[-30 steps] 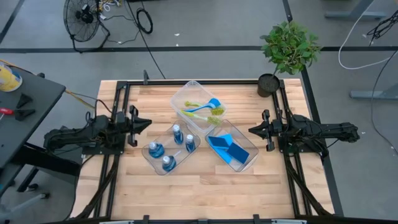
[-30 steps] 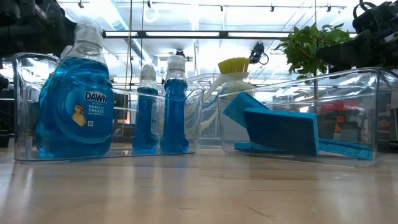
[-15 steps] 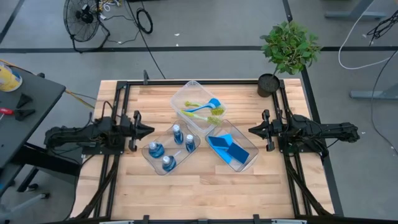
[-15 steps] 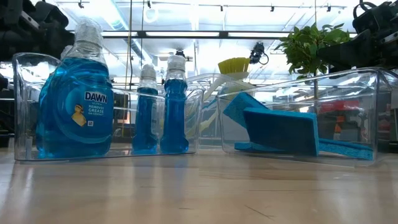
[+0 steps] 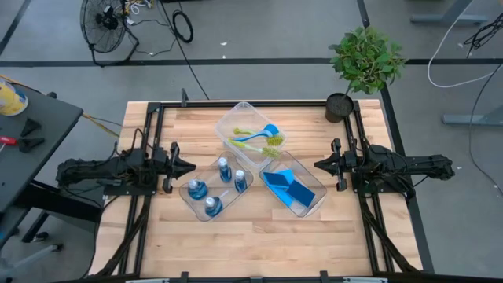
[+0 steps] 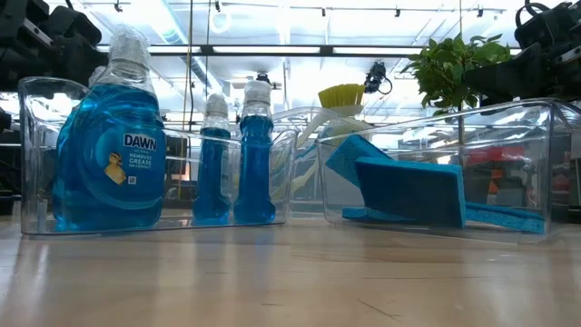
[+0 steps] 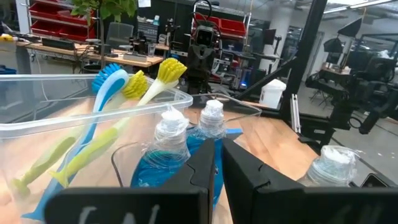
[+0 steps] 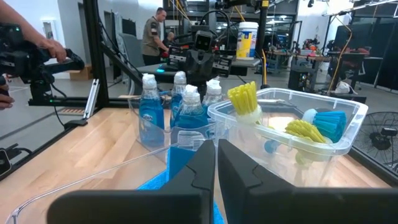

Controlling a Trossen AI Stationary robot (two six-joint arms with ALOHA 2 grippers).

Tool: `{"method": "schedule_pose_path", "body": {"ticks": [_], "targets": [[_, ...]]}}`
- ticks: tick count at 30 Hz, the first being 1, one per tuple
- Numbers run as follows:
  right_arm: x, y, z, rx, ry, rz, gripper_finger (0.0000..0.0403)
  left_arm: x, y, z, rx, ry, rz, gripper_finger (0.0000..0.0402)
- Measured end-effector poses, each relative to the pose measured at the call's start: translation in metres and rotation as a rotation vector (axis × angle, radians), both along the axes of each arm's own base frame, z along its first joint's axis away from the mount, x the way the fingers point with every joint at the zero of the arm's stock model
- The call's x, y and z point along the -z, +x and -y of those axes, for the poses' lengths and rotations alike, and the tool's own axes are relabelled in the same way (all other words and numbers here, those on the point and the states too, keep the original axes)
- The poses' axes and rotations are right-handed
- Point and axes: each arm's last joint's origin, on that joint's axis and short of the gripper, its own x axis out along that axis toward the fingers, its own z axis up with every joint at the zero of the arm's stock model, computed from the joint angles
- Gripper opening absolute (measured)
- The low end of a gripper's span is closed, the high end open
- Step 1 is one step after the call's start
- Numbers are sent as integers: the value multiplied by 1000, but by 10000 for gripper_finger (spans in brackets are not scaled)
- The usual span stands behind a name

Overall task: Pick & Place Kitchen Sink Supplies
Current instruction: Return to Home Position

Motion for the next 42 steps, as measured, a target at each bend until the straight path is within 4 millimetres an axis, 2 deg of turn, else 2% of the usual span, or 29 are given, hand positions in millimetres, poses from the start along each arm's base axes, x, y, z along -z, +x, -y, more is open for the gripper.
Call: {"method": "schedule_pose_path", "body": {"ticks": [42], "targets": [[0, 0, 0, 0, 0, 1, 25, -3, 0, 0, 0, 2, 36, 32]]}}
